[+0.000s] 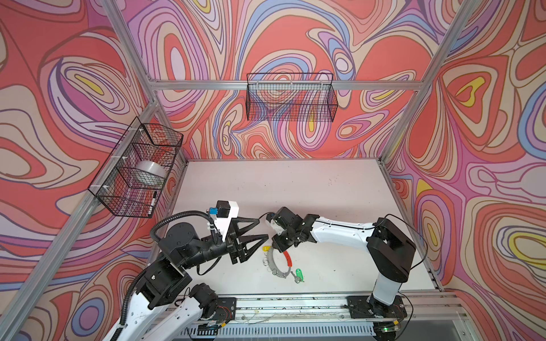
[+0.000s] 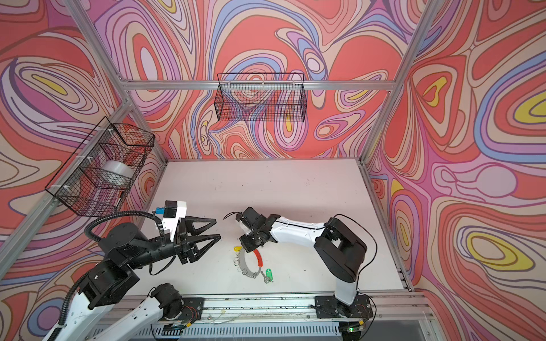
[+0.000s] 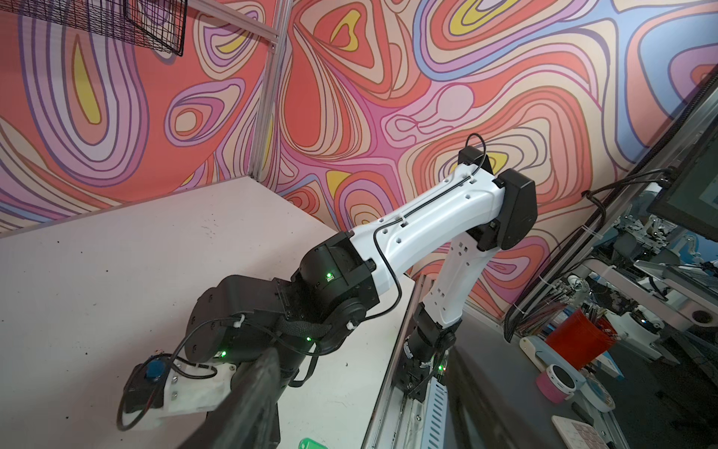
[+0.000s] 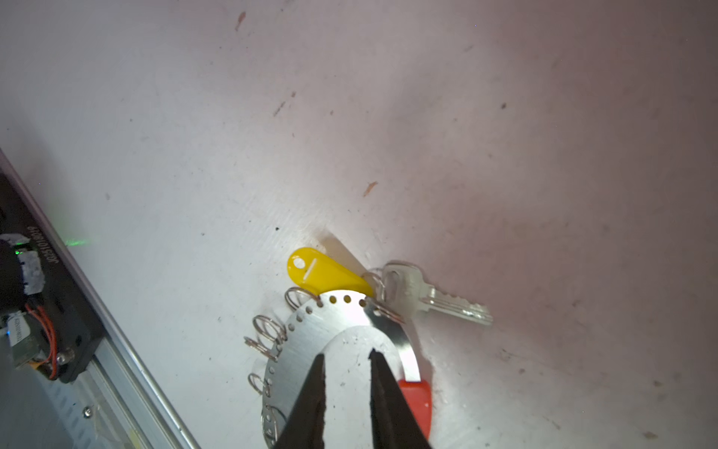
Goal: Remove the keys from the keyring
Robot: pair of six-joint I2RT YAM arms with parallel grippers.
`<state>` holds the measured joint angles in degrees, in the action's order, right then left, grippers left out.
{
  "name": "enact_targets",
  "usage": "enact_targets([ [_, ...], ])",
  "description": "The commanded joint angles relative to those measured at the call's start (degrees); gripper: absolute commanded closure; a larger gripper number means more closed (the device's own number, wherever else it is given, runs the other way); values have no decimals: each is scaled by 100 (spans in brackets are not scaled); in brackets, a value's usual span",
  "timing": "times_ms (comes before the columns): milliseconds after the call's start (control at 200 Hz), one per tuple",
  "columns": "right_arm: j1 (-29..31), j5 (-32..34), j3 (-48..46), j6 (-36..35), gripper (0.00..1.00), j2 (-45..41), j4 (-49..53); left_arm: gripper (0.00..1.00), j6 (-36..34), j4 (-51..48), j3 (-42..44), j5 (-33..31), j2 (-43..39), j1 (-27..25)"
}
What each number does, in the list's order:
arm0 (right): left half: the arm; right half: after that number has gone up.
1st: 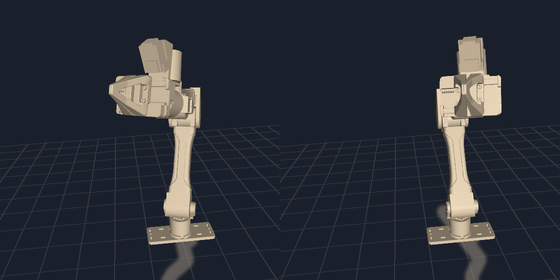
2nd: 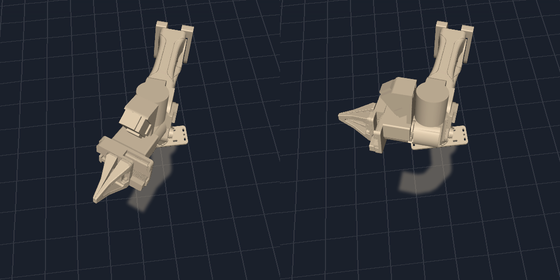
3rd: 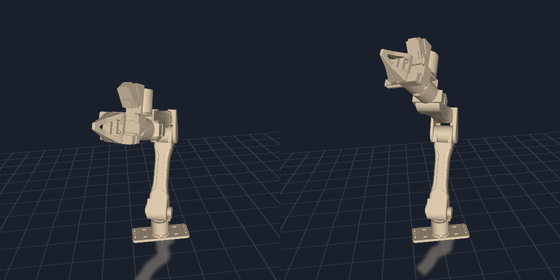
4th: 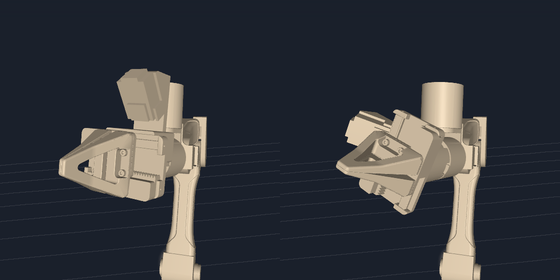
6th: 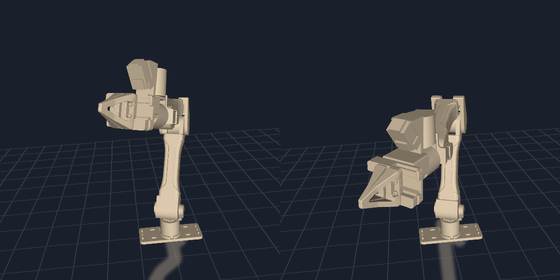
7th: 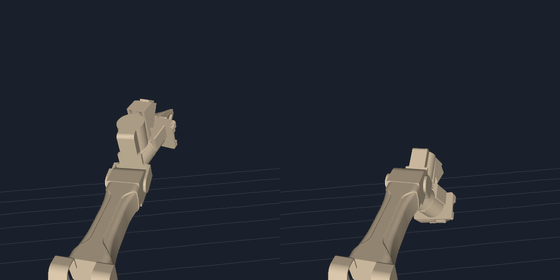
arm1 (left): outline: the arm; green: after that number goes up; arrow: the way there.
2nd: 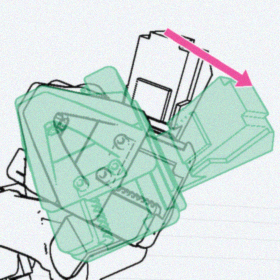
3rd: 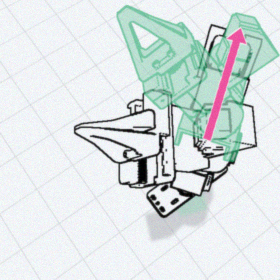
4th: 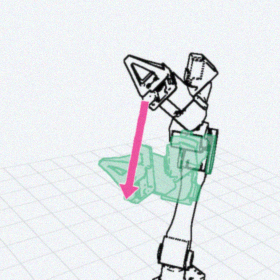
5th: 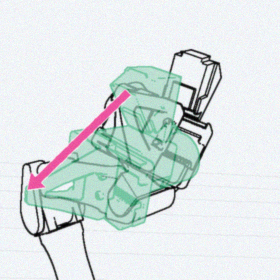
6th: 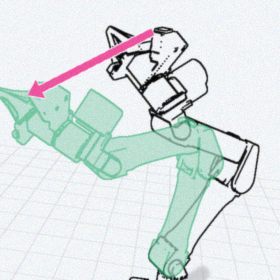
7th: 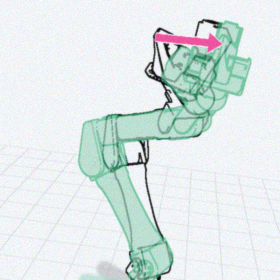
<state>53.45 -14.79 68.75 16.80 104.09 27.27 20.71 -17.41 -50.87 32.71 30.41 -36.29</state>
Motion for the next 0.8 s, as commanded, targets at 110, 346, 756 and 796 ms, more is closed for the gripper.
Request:
enact_targets([
  [110,228,-654,371,-431,73,252,698,32,-120,12,88,12,-172,-1],
  [346,593,-378,523,-577,68,553,952,32,-181,-50,105,-1,-202,-1],
  [756,728,786,921,-850,59,697,1005,32,-199,-80,93,5,-203,-1],
  [796,713,976,912,-899,58,681,1015,32,-207,-96,87,0,-202,-1],
])
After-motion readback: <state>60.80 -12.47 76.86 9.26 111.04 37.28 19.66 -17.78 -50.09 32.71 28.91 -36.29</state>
